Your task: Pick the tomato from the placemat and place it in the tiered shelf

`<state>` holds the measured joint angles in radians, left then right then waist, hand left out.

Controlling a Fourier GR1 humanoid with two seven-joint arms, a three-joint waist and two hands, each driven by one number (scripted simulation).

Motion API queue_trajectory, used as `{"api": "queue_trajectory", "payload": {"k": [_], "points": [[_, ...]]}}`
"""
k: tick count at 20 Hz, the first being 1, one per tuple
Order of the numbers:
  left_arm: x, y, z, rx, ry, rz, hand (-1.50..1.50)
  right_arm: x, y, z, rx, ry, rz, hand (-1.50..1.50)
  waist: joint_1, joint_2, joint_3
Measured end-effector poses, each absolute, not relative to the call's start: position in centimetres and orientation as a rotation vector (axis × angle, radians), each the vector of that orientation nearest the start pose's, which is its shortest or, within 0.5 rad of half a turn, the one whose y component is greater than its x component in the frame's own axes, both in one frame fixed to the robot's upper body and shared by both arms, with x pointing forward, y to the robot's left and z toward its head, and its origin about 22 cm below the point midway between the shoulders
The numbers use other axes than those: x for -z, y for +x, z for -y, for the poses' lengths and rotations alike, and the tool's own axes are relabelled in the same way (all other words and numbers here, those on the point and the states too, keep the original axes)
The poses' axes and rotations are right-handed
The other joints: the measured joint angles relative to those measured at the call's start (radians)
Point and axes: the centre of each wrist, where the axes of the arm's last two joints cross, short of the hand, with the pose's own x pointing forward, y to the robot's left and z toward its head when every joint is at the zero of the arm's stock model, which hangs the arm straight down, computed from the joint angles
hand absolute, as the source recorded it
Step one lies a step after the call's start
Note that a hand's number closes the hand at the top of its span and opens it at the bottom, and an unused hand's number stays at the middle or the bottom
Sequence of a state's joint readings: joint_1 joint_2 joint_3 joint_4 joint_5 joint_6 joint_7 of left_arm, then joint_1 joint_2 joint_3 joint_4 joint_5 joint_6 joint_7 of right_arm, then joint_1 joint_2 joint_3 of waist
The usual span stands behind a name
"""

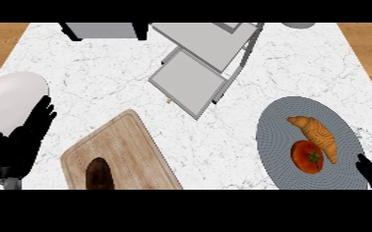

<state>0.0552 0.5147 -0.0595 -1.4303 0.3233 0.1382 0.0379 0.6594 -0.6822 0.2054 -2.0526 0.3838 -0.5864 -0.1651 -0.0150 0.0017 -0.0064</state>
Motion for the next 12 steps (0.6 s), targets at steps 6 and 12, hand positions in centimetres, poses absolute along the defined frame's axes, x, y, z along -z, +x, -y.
{"api": "queue_trajectory", "payload": {"k": [6, 12], "points": [[-0.2, 23.0, -34.8, 0.046, 0.272, 1.342, 0.0, -7.4, 8.7, 32.0, -0.93, -0.975, 1.367, -1.5, 0.017, 0.005, 0.0], [-0.7, 23.8, -34.9, 0.054, 0.259, 1.343, 0.0, -8.4, 10.5, 30.1, -1.068, -1.059, 1.2, -1.5, 0.023, 0.002, 0.004]]}}
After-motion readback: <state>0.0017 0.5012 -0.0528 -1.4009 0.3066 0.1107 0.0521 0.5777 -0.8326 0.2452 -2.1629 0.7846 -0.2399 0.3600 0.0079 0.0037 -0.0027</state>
